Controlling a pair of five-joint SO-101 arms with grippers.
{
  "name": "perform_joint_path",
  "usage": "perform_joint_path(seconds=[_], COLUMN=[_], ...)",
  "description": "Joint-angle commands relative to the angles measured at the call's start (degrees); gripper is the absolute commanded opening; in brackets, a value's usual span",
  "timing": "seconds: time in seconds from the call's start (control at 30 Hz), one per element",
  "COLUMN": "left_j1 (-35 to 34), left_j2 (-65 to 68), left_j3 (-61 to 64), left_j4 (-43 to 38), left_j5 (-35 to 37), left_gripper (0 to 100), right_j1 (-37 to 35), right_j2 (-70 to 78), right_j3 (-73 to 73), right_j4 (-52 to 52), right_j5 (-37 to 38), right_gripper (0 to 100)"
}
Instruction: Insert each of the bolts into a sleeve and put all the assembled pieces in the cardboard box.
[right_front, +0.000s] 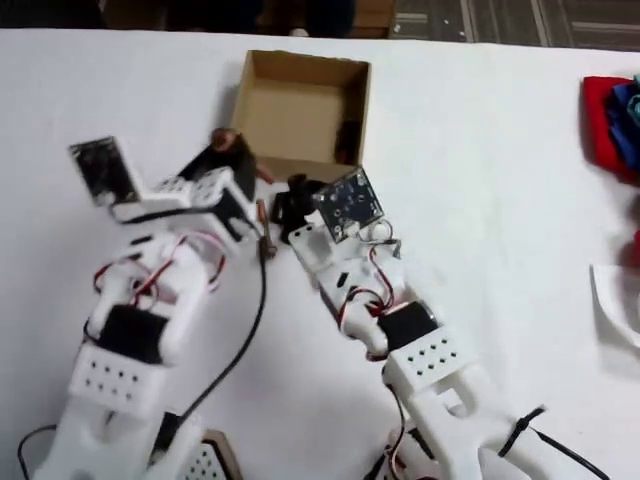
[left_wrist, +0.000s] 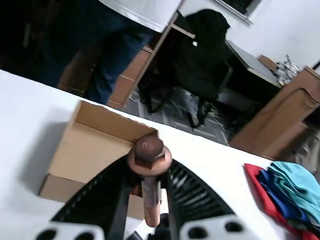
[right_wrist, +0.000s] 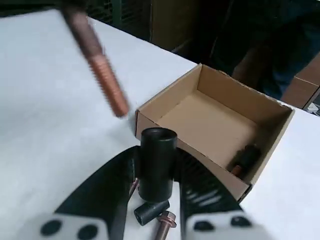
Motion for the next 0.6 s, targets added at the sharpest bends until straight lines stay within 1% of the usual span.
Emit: perform_joint_path(seconds=[0.0,0.17,0.37,0.5,0.57], left_j1=[2.7,3.2,4.4,7.7,9.0], left_j2=[4.2,7.5,8.1,7.9,7.7], left_j3=[-7.8,-10.9,-10.4,-10.9,-10.9], left_j4=[-1.6,-1.6,-1.2,4.0,5.4], left_j5=[0.5,0.5,0.6,0.4,0.4], left_gripper=[3,3,3,3,3], right_j1=[-0.1,0.7,1.2,3.8,5.5], right_j2=[-2.4,-6.9,-15.5,-16.4,-16.4], right_j3=[-0.2,2.4,8.4,8.6,9.4], right_j4=[-1.3,-1.5,-1.6,-1.9,-3.6], right_j5=[-0.1,-0.1,-0.1,0.0,0.3], right_gripper=[2.3,2.3,2.3,2.3,2.3])
